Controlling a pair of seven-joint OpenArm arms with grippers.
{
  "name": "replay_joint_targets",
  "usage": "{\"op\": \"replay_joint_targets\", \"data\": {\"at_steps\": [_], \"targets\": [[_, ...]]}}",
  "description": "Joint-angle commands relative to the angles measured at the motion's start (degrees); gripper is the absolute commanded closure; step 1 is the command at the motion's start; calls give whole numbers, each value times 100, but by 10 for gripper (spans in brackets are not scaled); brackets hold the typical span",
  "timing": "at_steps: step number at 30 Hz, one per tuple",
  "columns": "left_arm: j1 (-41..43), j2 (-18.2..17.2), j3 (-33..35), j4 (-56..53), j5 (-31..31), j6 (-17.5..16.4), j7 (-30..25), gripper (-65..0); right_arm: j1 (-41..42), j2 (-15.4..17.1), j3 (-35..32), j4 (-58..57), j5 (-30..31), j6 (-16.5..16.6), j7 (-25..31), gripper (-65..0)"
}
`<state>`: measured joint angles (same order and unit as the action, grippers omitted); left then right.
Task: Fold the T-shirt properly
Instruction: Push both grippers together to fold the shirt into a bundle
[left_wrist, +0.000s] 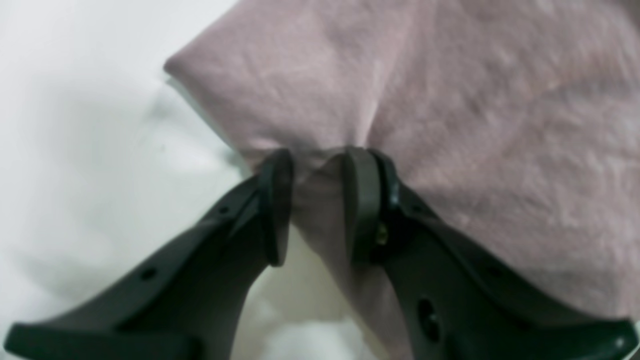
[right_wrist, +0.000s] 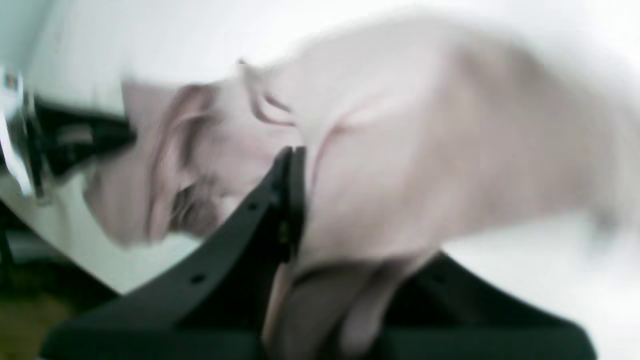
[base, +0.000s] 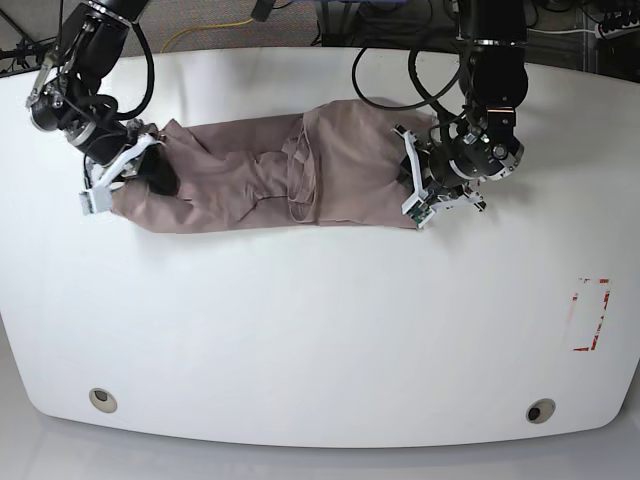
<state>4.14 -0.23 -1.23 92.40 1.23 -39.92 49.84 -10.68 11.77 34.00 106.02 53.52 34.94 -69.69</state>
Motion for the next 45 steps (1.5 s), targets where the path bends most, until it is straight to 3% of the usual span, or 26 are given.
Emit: {"op": "replay_joint_targets", "data": {"at_steps": [1, 9, 17, 26, 33, 36, 43, 45], "targets": [[-85, 98, 31, -216, 145, -8, 259, -158, 87, 23, -257, 550, -2, 36, 169, 0], [-102, 291, 31, -304, 136, -8, 259, -158, 351, -443, -1162, 691, -741, 36, 169, 0], [-85, 414, 31, -321, 136, -8, 259, -158, 580, -856, -1751, 699, -864, 62, 169, 0], [-85, 397, 14, -488, 136, -8, 259, -158, 729, -1067, -2349, 708, -996, 80, 187, 0], [-41, 388, 14, -418, 118, -8, 259, -158, 773, -1146, -2754, 629, -1040, 71, 714, -3], [-32, 388, 5, -392, 118, -8, 259, -158, 879, -1146, -2903, 409, -1040, 53, 784, -52], [-41, 405, 5, -383, 101, -8, 259, -160, 984, -1137, -3141, 31, -1040, 45, 908, -420], [-41, 414, 5, -374, 92, -8, 259, -160, 1019, -1050, -3290, -30, -1048, 36, 952, -485]]}}
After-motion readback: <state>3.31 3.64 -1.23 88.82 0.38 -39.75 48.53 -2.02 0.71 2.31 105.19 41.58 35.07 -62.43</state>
